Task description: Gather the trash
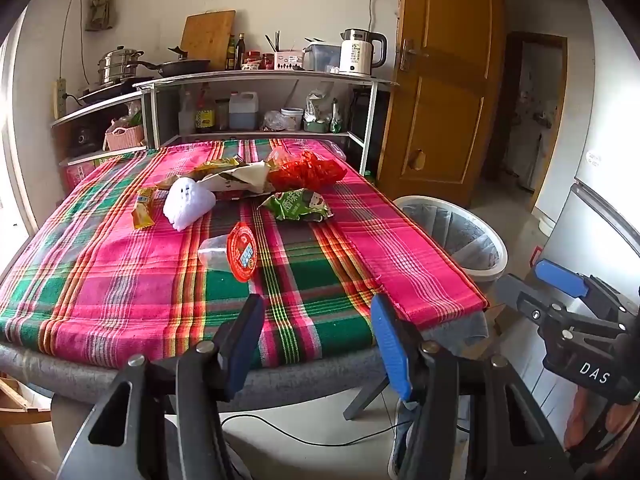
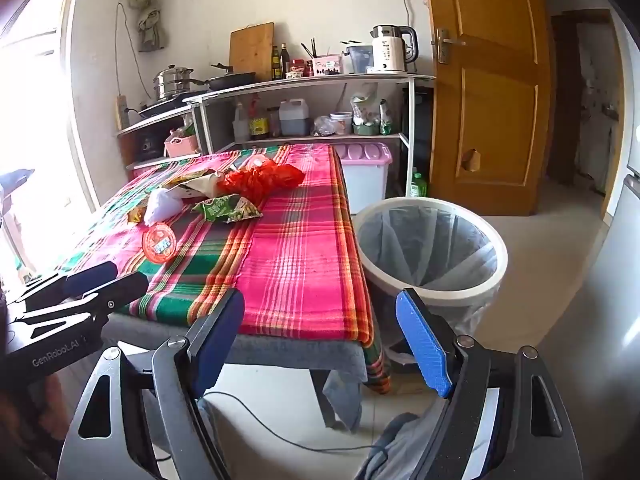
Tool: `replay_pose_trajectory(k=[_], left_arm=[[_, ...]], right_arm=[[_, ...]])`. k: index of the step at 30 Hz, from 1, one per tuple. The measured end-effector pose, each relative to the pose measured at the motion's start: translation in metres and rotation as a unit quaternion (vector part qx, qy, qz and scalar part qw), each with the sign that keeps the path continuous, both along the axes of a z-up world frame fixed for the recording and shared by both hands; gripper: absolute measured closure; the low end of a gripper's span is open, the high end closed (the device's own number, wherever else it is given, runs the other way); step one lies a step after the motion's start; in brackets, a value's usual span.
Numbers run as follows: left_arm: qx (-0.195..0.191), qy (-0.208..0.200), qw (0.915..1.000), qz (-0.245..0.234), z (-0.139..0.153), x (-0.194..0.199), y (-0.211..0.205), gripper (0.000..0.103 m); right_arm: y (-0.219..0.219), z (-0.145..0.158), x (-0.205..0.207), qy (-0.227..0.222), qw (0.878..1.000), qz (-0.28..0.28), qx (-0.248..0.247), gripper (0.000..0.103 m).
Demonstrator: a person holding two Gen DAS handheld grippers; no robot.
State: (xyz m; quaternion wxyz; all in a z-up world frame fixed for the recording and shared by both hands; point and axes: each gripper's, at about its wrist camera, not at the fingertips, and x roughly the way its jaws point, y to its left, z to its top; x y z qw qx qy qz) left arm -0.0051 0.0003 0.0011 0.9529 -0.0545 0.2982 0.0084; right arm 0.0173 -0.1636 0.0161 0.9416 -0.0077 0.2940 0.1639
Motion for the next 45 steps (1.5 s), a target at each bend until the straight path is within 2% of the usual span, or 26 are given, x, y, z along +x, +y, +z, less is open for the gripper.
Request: replay_pose_trajectory(k=[45], left_arm=[[-0.001,-0.005,1.0,0.004,0.003,-0.0022,0.0027,0.046]], right_arm=[[0.002,0.0009,0.0003,0.0,1.0,-0.003,-0.002,0.024]])
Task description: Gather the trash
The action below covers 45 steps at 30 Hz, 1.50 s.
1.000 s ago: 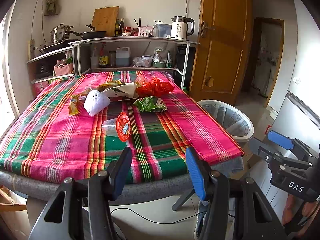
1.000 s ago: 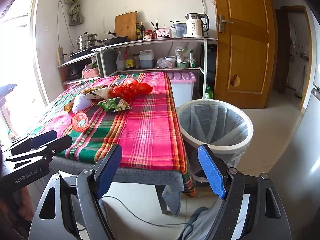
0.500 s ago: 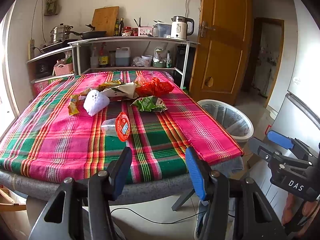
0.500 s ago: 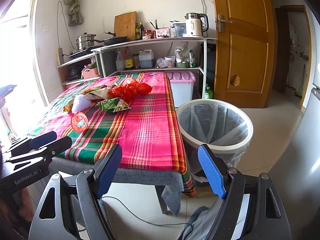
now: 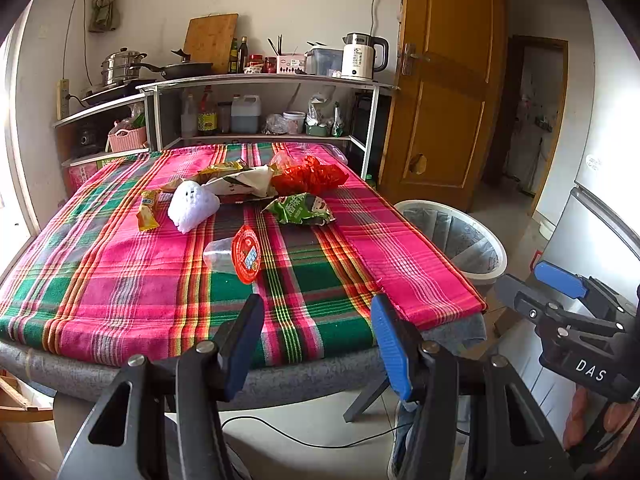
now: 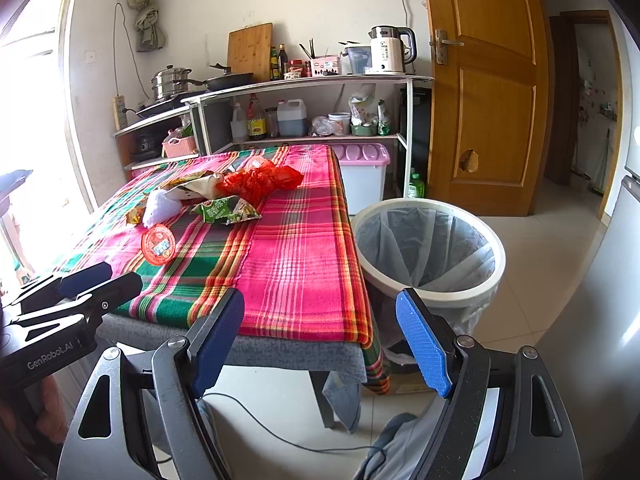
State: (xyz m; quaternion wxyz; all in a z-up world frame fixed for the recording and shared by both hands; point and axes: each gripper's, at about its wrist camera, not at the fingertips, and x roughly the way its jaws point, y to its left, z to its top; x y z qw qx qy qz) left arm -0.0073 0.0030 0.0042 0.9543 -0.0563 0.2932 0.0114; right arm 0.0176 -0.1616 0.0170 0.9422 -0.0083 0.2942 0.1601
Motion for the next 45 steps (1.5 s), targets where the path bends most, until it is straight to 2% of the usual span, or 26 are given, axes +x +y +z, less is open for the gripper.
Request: replay_pose_trajectory(k=[32,45], left_arm=[[0.001,0.0,1.0,0.002,0.0,-0.001,-0.001,0.046],[0.003,0.011,0.9997,0.021,-0.007,0.009,0.018,0.045]], right_arm=[[0.004,0.0,0.0,0.003,1.0,0.001,-0.004,0.024],[0.016,0.001,0.013,0.002,1.0,0.02,-0.008,0.024]])
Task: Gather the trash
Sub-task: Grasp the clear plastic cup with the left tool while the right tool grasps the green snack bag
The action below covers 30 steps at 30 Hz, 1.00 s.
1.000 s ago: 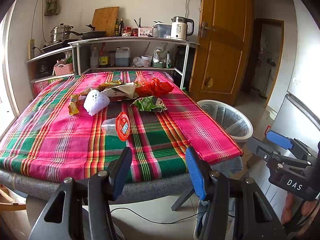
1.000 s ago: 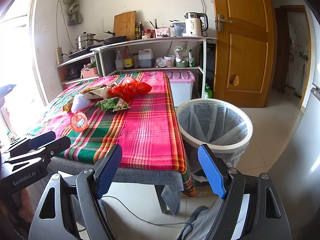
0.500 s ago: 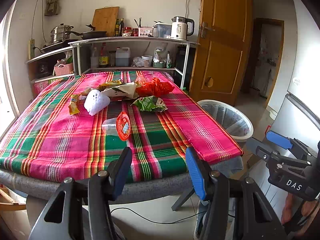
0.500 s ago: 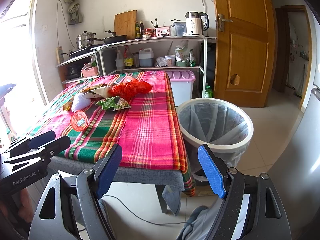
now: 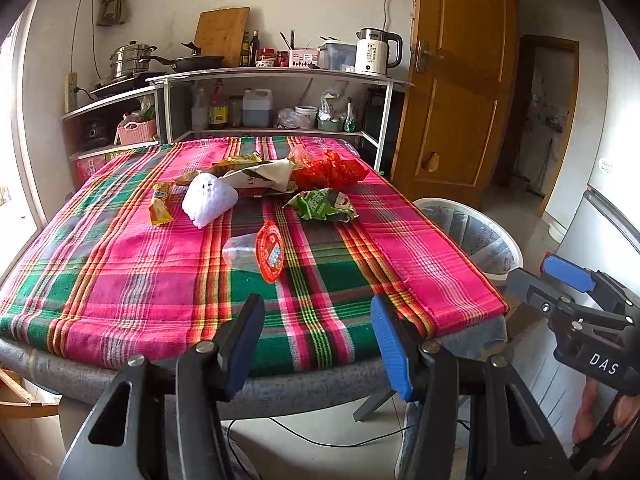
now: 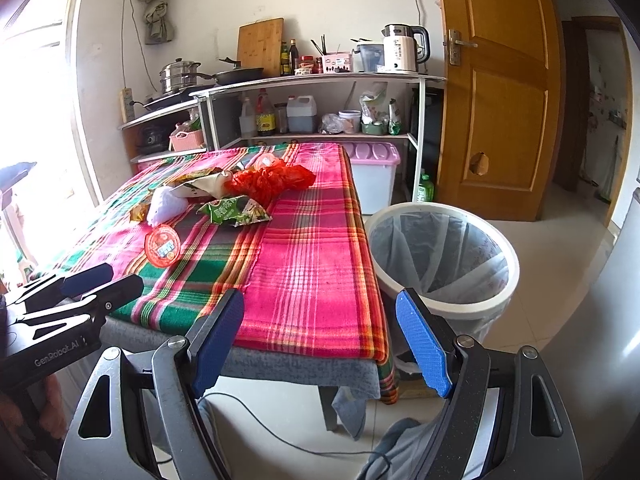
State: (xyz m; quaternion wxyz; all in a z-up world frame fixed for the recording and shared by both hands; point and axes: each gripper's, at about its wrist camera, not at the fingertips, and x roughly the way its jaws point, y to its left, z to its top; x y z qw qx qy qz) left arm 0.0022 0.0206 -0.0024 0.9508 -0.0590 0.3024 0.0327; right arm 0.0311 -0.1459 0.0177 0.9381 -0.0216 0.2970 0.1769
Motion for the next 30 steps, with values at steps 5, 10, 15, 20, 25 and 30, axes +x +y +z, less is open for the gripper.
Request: replay_pose_trajectory(k=[5,10,15,20,25,30], left_arm=[[-0.016,0.011,0.9996,0.021,-0.004,0.014,0.024,0.045],[-0.027,0.02,0.9987,0.038,-0.01,0.032,0.044,0.045],[-0.047,0.03,0.9979,0.032,-0.014,0.051,0.059,0.041],[-0.057,0.05,0.9968,0.026,-0.02,0.066,0.065,0.04],[-0.062,0.065,0.9959,0.011,-0.025,0.08,0.065,0.04],[-0.071,0.072,0.9948,0.004,-0.029,0.086,0.067,0.044]], right_arm=[[0.014,0.0,0.013,0.001,1.0,0.019,-0.003,0.024],[0.029,-0.001,0.03,0.007,0.999,0.04,-0.006,0.024],[0.042,-0.001,0.047,0.011,0.999,0.053,-0.009,0.024],[0.053,0.0,0.06,0.012,0.998,0.061,-0.012,0.024],[0.06,-0.001,0.076,0.021,0.997,0.068,-0.013,0.024],[0.068,-0.002,0.091,0.03,0.996,0.079,-0.017,0.024]])
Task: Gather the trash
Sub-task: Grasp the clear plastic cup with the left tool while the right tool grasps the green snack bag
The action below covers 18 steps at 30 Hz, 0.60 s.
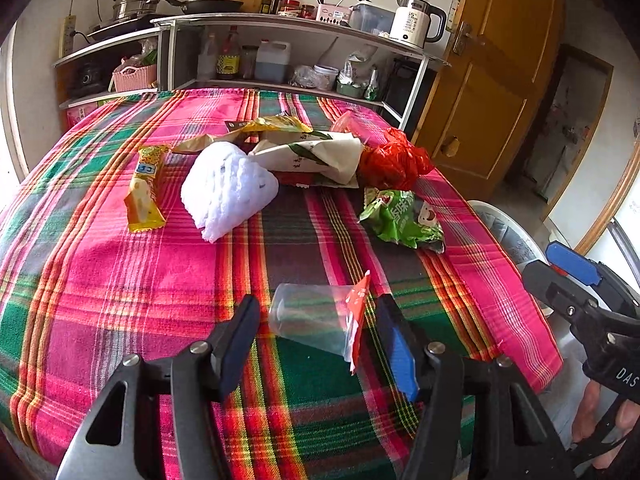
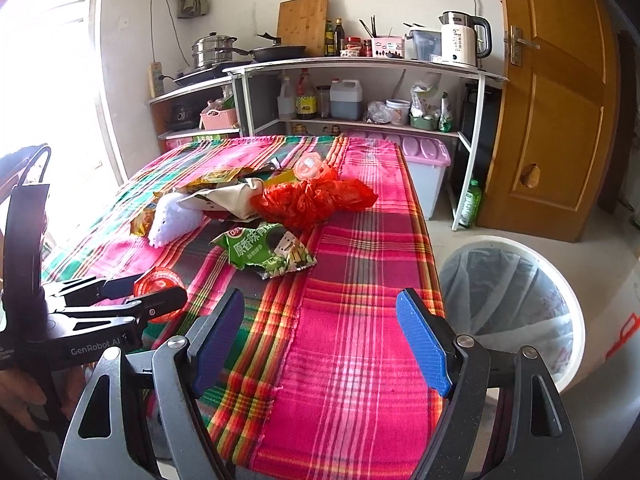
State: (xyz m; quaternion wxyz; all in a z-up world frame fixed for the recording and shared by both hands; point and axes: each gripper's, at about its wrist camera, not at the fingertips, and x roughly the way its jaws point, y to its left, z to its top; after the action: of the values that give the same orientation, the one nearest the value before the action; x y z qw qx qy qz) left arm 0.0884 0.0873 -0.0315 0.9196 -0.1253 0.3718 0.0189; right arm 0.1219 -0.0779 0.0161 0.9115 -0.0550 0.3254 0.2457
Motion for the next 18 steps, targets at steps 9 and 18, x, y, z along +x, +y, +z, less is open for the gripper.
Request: replay_pose_trajectory(k=[9,18], left_arm=[[-0.009,-0.008,0.9999,0.01,0.001,0.0,0.01,0.06],[-0.022,-0.017,0.9994,0.023,0.005,-0.003,0.03,0.06]], right_arm=[[0.029,-0.004,0.036,0.038,0.998,0.058,-0.01,0.024],[0.065,-0.019,0.07,0.068,0.99,0.116,-0.042,0.024]])
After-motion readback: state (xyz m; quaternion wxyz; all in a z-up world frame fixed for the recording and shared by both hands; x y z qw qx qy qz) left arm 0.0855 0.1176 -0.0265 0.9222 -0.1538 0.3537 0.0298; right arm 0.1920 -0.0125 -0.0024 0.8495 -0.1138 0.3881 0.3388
